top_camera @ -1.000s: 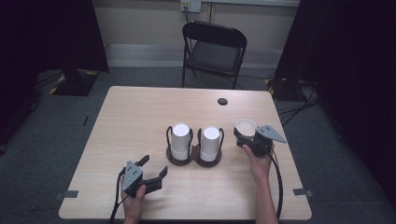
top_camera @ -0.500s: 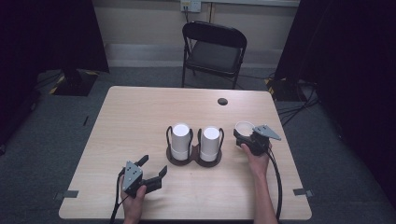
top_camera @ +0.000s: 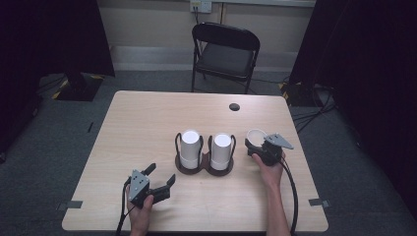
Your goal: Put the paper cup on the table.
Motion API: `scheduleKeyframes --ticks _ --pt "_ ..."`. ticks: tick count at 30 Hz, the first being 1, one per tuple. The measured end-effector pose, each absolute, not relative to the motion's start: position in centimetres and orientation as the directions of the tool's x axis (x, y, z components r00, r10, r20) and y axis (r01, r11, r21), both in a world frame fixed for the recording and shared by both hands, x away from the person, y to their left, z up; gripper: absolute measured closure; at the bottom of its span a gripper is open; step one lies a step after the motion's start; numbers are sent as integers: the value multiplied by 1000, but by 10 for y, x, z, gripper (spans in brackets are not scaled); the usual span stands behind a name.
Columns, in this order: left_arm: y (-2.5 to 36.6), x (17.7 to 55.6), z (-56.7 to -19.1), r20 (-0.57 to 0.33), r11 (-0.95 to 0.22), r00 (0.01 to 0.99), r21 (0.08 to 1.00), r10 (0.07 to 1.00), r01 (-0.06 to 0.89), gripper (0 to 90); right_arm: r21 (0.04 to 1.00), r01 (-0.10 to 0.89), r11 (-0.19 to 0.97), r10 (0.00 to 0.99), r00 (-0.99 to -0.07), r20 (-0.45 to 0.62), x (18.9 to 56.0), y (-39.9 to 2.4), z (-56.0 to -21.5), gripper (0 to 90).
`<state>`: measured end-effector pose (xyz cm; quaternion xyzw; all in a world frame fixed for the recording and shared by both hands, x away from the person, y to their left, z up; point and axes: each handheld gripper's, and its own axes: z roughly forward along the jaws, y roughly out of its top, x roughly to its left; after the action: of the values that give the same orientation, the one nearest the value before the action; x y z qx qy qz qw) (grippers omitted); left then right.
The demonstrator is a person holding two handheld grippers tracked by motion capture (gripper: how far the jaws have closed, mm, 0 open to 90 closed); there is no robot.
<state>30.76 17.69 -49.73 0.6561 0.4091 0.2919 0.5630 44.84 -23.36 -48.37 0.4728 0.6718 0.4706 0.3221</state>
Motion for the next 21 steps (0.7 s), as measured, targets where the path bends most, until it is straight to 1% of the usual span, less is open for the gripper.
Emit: scheduleKeyframes --ticks 9,16,21 --pt "177 308 -497 -78 -31 497 978 864 208 166 929 348 122 938 -345 6 446 -233 -483 227" --pt "177 308 -497 -77 -31 498 978 864 204 166 904 404 139 940 -341 8 445 -232 -490 213" --pt "176 307 -497 -75 -33 495 978 866 207 169 901 414 130 945 -327 14 442 -232 -491 212"
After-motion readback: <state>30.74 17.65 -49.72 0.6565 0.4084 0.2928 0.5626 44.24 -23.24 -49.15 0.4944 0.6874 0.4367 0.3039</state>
